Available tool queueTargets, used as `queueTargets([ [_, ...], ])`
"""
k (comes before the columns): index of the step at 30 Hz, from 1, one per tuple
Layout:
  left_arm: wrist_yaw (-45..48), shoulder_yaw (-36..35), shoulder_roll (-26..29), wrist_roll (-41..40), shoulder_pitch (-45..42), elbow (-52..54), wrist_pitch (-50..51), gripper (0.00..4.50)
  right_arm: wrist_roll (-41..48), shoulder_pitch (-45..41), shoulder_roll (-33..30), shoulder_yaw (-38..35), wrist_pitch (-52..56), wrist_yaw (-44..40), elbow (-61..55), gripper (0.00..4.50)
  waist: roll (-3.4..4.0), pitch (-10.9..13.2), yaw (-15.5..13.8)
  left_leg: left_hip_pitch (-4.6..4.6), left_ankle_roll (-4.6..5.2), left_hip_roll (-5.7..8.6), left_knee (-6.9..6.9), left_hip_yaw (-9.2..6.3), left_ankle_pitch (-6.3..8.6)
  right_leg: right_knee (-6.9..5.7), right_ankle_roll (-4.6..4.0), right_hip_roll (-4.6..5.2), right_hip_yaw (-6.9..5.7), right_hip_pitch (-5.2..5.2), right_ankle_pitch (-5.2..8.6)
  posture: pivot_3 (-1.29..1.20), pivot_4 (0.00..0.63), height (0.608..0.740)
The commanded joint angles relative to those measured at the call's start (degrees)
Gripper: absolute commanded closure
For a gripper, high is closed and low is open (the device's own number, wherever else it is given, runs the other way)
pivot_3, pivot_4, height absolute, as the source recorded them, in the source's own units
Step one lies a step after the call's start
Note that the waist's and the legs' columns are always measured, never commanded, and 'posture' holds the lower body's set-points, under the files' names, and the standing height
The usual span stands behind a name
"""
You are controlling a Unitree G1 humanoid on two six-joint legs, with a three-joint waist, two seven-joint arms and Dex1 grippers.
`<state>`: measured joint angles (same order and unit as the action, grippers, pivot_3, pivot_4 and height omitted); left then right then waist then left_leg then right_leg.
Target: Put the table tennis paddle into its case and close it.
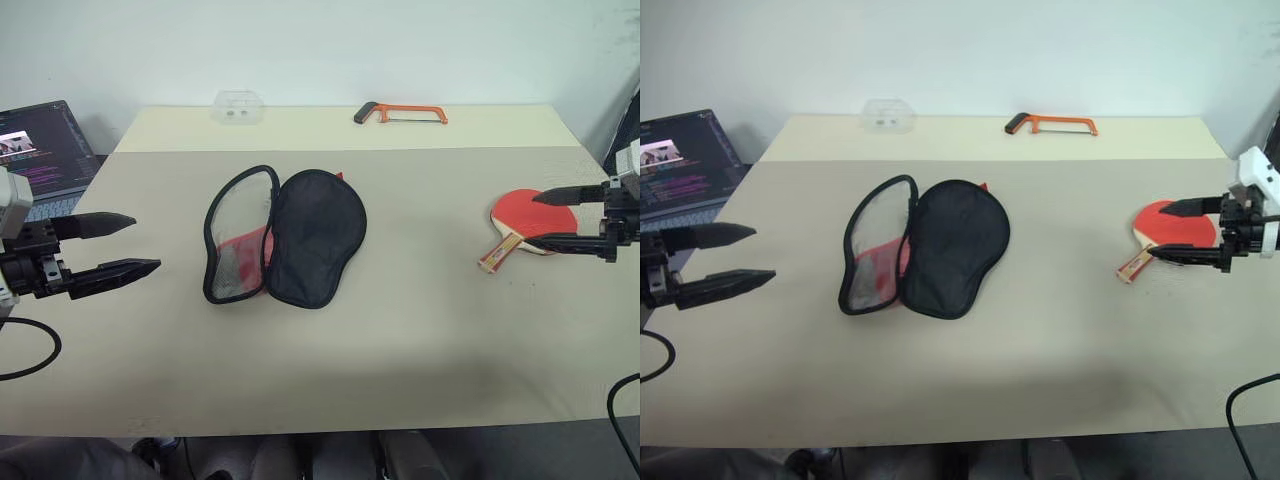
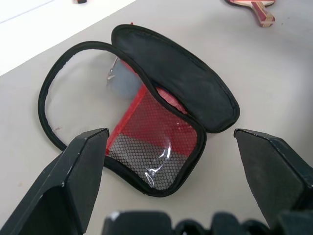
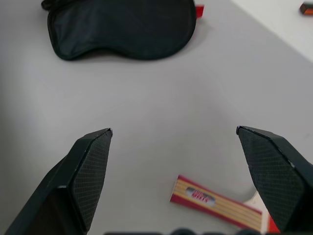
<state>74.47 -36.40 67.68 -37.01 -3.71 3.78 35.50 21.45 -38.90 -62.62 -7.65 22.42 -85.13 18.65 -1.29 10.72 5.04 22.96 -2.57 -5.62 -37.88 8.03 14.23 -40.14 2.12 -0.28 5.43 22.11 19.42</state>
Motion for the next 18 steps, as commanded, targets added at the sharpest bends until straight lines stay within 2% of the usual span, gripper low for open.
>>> queueTargets([
  [1, 0.68, -3.25, 0.37, 0.64, 0.99, 0.12, -1.17, 0.00, 1.20, -0.59, -0.15, -1.88, -0.47, 1.03, -2.33, 0.02, 0.00, 0.00, 0.00, 0.00, 0.00, 0.00, 0.00, 0.00, 0.00, 0.00, 0.00, 0.00, 0.00, 0.00, 0.00, 0.00, 0.150, 0.740],
  [7, -1.81, -3.24, -0.26, 0.81, -1.67, -2.15, -2.58, 0.00, 1.56, -2.00, 1.95, -2.34, -2.17, 2.91, -1.79, 0.02, 0.00, 0.00, -0.04, 0.00, 0.00, 0.02, -0.01, -0.01, 0.00, -0.01, 0.00, 0.00, -0.01, 0.00, 0.00, 0.00, 0.150, 0.740],
  [12, -8.65, 4.44, -3.33, 6.30, -7.07, -8.36, -6.61, 0.00, 2.37, -1.57, 3.00, -3.08, -2.44, 4.12, -4.75, 0.02, 0.01, 0.00, -0.16, -0.01, 0.01, 0.04, -0.01, -0.01, 0.00, -0.03, 0.00, -0.03, 0.00, 0.00, 0.00, 0.00, 0.150, 0.740],
  [14, -10.91, 10.87, -2.69, 13.08, -5.53, -8.93, -9.50, 0.00, 3.18, -1.71, 3.28, -3.28, -1.71, 4.45, -6.29, 0.02, 0.01, 0.00, -0.15, 0.01, 0.00, 0.03, -0.01, 0.00, 0.00, -0.04, 0.00, -0.03, 0.01, 0.01, 0.00, 0.00, 0.150, 0.740],
  [18, -15.65, 16.53, -6.73, 14.82, -8.74, -9.80, -7.25, 0.00, 3.55, -1.66, 4.06, -2.40, -2.19, 4.78, -7.06, 0.02, -0.01, 0.00, -0.20, 0.05, 0.00, -0.03, -0.02, 0.02, 0.00, -0.04, 0.00, -0.03, 0.04, 0.04, 0.00, 0.00, 0.150, 0.740],
])
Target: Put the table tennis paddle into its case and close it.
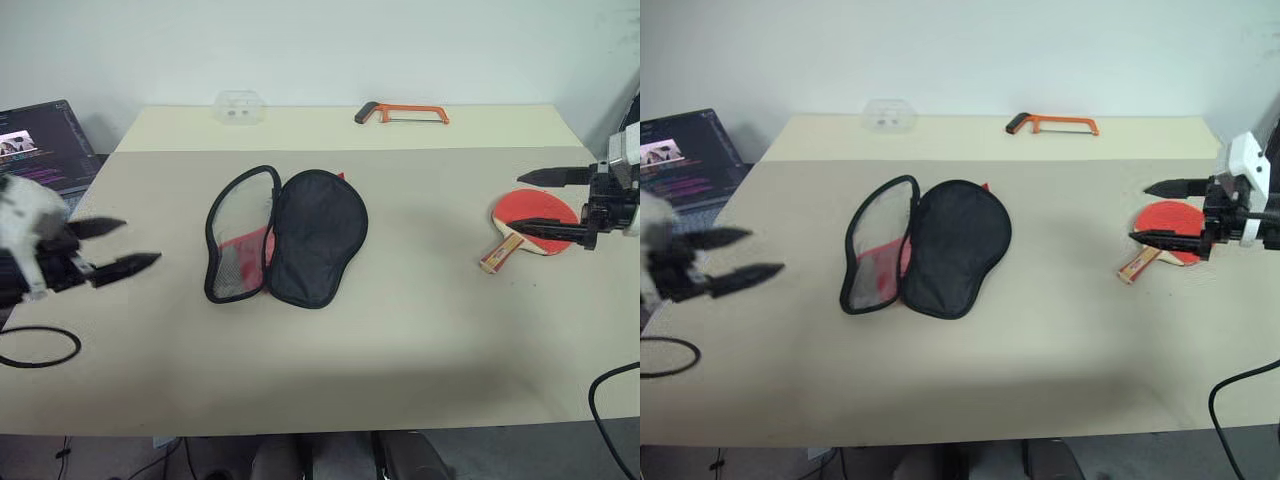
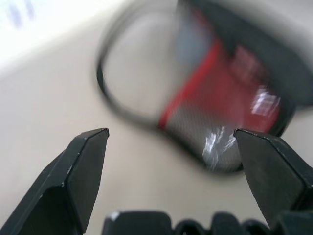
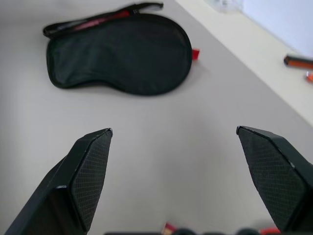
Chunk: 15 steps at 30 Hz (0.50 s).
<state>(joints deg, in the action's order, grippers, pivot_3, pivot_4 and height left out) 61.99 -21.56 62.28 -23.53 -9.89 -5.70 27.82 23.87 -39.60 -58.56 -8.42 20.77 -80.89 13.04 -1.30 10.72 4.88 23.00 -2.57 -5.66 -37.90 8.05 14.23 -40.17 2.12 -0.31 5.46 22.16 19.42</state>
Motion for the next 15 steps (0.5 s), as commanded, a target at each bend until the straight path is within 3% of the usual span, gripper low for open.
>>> queueTargets([
  [1, -4.56, 3.13, -2.51, 2.25, -3.29, -0.67, 0.41, 0.00, 1.01, -0.89, 0.12, -1.47, -0.68, 0.66, -1.35, 0.02, -0.02, 0.00, -0.06, 0.01, 0.00, 0.01, -0.03, -0.01, 0.00, -0.03, 0.00, 0.00, -0.02, 0.00, 0.00, 0.00, 0.150, 0.740],
  [5, -12.34, 6.68, -9.37, 4.13, -9.67, -4.80, 2.65, 0.00, 1.64, -1.15, 0.58, -0.78, 1.33, 1.15, -3.49, 0.02, -0.02, 0.00, -0.17, 0.00, 0.00, 0.06, -0.08, -0.03, 0.00, -0.15, 0.00, 0.00, -0.01, 0.00, 0.00, 0.00, 0.150, 0.740],
  [15, -23.41, 9.83, -21.29, 4.74, -13.97, -7.83, 12.24, 0.00, 1.58, 0.31, -1.62, -1.72, 3.64, 1.69, -6.03, 0.02, -0.05, -0.02, -0.15, -0.01, -0.01, 0.06, -0.14, -0.03, -0.01, -0.27, 0.02, -0.02, 0.01, 0.01, 0.01, 0.00, 0.150, 0.740],
])
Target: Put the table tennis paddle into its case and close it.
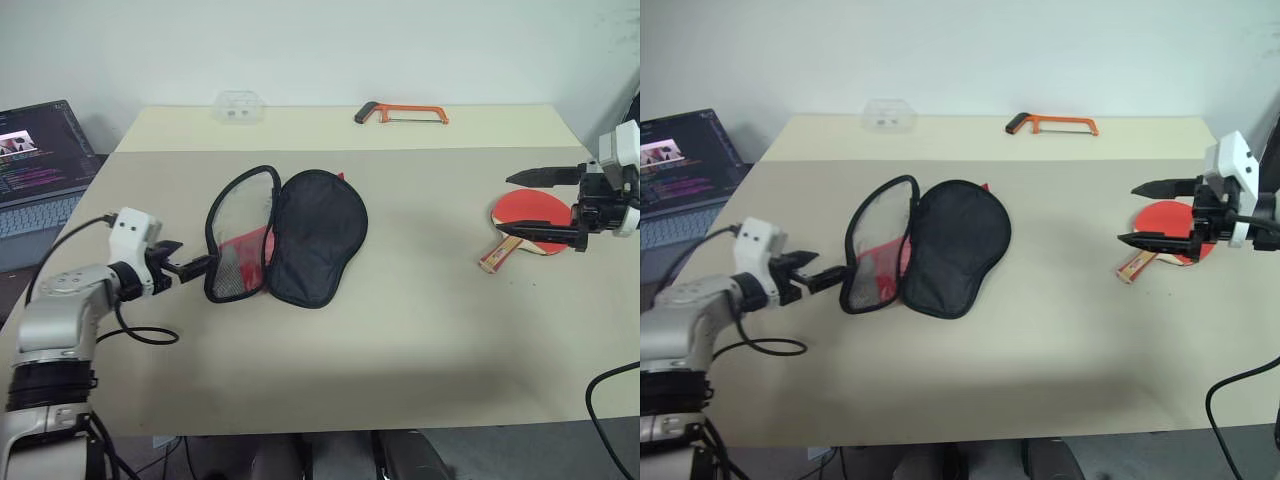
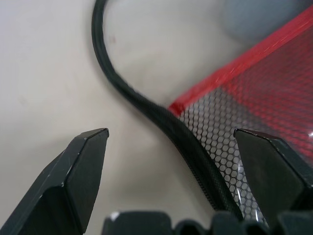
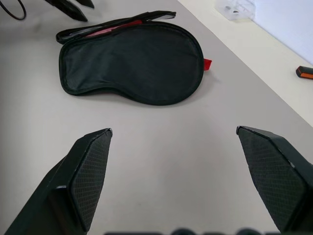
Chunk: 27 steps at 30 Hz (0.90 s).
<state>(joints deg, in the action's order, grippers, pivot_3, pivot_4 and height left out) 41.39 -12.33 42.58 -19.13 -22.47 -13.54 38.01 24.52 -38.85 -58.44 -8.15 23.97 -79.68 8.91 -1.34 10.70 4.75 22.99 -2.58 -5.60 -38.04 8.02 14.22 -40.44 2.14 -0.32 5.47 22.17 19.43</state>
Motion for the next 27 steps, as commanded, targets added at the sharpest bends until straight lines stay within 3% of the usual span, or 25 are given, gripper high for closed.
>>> queueTargets([
  [1, -4.39, 0.52, -2.92, 0.40, -1.75, -0.46, 3.08, 0.00, 0.96, -0.44, -1.95, -2.02, 0.72, 0.60, -2.24, 0.02, 0.00, -0.01, -0.09, 0.00, 0.00, 0.00, -0.03, -0.01, 0.00, -0.02, 0.00, 0.00, 0.00, -0.01, 0.00, 0.00, 0.150, 0.740],
  [14, -11.82, 2.03, -13.74, 0.47, -1.70, 2.21, 7.69, 0.00, 1.92, -0.24, -3.36, -1.80, 2.68, 1.98, -4.52, 0.02, 0.26, -0.22, -2.10, -0.63, 0.04, 0.12, -0.15, -0.25, -0.01, -0.21, 0.18, 0.26, -0.07, -0.78, 0.11, 0.00, 0.150, 0.740],
  [22, -18.87, -0.14, -16.75, 0.20, -2.64, 9.14, 12.95, 2.53, 1.88, -1.65, -1.90, -0.43, 2.31, 2.59, -4.26, 0.00, 0.25, -0.22, -2.76, -0.58, 0.05, 0.14, -0.12, -0.29, 0.00, -0.07, 0.20, 0.31, -0.09, -0.79, 0.12, 0.00, 0.150, 0.740],
  [27, -27.71, -6.05, -24.00, -0.80, -6.02, 12.43, 10.37, 4.32, 1.32, -2.79, -0.72, 0.48, 1.58, 2.70, -3.20, 0.00, 0.17, -0.17, -2.97, -0.52, 0.05, 0.14, -0.13, -0.36, 0.00, -0.02, 0.20, 0.33, -0.13, -0.81, 0.12, 0.00, 0.150, 0.740],
])
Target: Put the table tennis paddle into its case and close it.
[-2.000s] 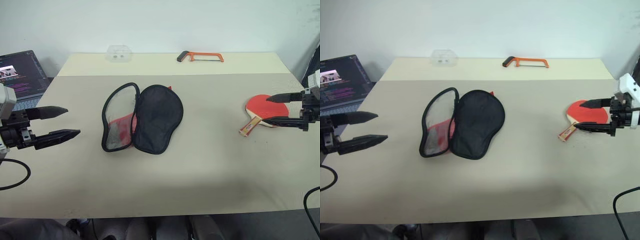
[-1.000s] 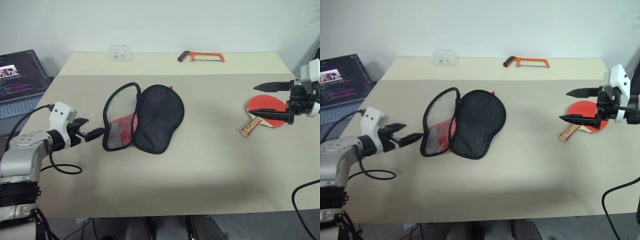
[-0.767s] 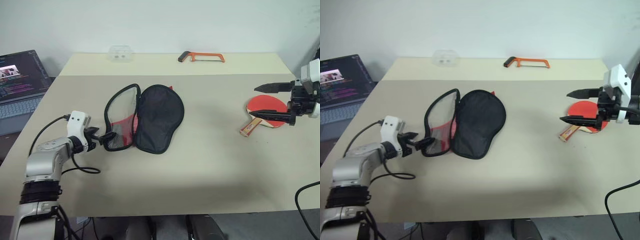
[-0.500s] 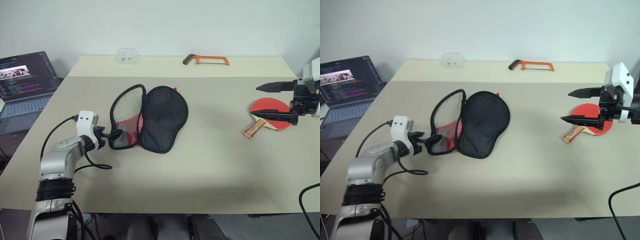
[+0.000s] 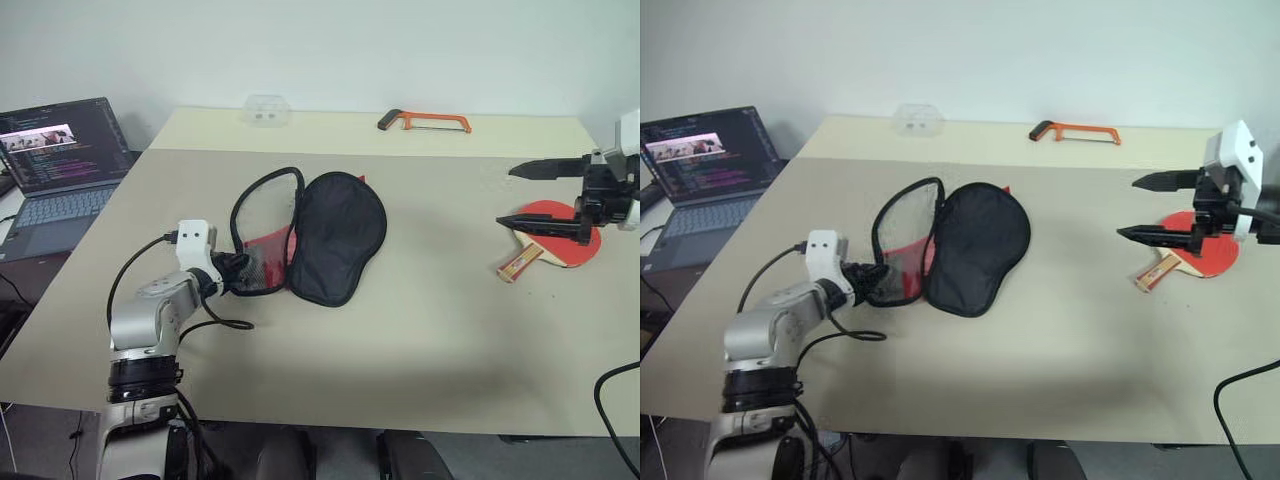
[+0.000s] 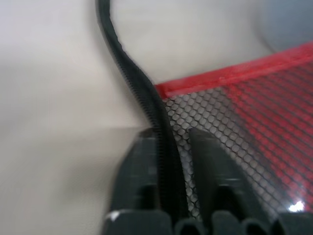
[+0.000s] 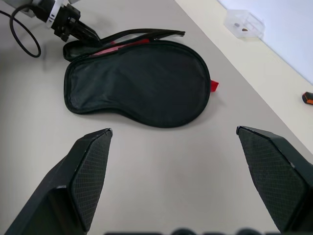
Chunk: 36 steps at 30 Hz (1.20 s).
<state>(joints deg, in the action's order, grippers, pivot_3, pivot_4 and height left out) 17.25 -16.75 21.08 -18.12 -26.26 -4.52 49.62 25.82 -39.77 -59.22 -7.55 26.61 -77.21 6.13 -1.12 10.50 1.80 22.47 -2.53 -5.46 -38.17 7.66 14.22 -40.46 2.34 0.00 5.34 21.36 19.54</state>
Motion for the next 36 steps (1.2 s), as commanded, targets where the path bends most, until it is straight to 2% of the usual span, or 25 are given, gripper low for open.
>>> queueTargets([
  [1, -4.38, -2.05, -3.58, -2.05, -2.89, 4.25, -1.33, 4.42, -0.02, -2.03, 0.26, -0.03, -1.11, 0.20, -0.33, 0.00, -0.08, 0.04, -0.01, 0.06, 0.00, 0.00, -0.02, -0.07, 0.00, 0.01, 0.00, 0.00, 0.00, 0.00, 0.00, 0.00, 0.150, 0.740],
  [6, -7.22, -0.56, -7.00, -1.84, -6.04, 8.70, -3.08, 4.42, -0.17, -2.90, 0.82, 0.47, -1.29, 0.05, 0.18, 0.00, -0.14, 0.08, 0.02, 0.31, -0.01, 0.00, 0.00, -0.17, 0.00, 0.21, -0.01, -0.02, -0.05, 0.11, -0.01, 0.00, 0.150, 0.740],
  [12, -9.04, 4.26, -6.89, 0.84, -9.50, 11.81, -4.24, 4.42, -0.19, -2.93, 0.75, 0.46, -1.53, 0.14, 0.46, 0.00, -0.14, 0.08, 0.05, 0.36, -0.03, 0.01, 0.17, -0.12, 0.00, 0.52, -0.01, -0.06, -0.06, 0.09, -0.02, 0.00, 0.150, 0.740],
  [15, -8.85, 10.41, -3.82, 5.65, -10.24, 11.91, -4.14, 4.42, -0.33, -2.69, 0.63, 0.35, -1.73, 0.33, 0.54, 0.00, -0.14, 0.08, 0.08, 0.35, -0.03, 0.03, 0.18, -0.13, 0.00, 0.51, -0.02, -0.07, -0.07, 0.09, -0.02, 0.00, 0.150, 0.740],
  [20, -11.05, 17.76, -4.51, 10.03, -11.70, 13.22, -1.27, 4.42, -0.01, -2.20, 0.42, -0.15, -1.57, 0.56, 0.03, 0.00, -0.14, 0.08, 0.04, 0.35, -0.03, 0.03, 0.13, -0.14, -0.01, 0.49, 0.01, -0.07, -0.07, 0.08, -0.04, 0.00, 0.150, 0.740],
  [26, -12.38, 21.78, -12.91, 9.00, -15.15, 16.40, 2.10, 4.42, 0.18, -1.80, 0.32, -0.41, -1.36, 0.91, -0.53, 0.00, -0.15, 0.09, -0.15, 0.39, -0.03, 0.04, 0.12, -0.16, -0.01, 0.51, 0.03, -0.06, -0.09, 0.07, -0.05, 0.00, 0.150, 0.740],
  [36, -15.62, 25.89, -17.06, 14.36, -18.59, 14.90, -0.76, 4.42, 0.55, -1.38, -0.12, -0.78, -1.21, 1.32, -1.06, 0.00, -0.15, 0.09, 0.29, 0.34, -0.03, 0.22, 0.16, -0.16, -0.01, 0.49, 0.01, -0.13, 0.00, 0.07, -0.06, 0.00, 0.150, 0.740],
])
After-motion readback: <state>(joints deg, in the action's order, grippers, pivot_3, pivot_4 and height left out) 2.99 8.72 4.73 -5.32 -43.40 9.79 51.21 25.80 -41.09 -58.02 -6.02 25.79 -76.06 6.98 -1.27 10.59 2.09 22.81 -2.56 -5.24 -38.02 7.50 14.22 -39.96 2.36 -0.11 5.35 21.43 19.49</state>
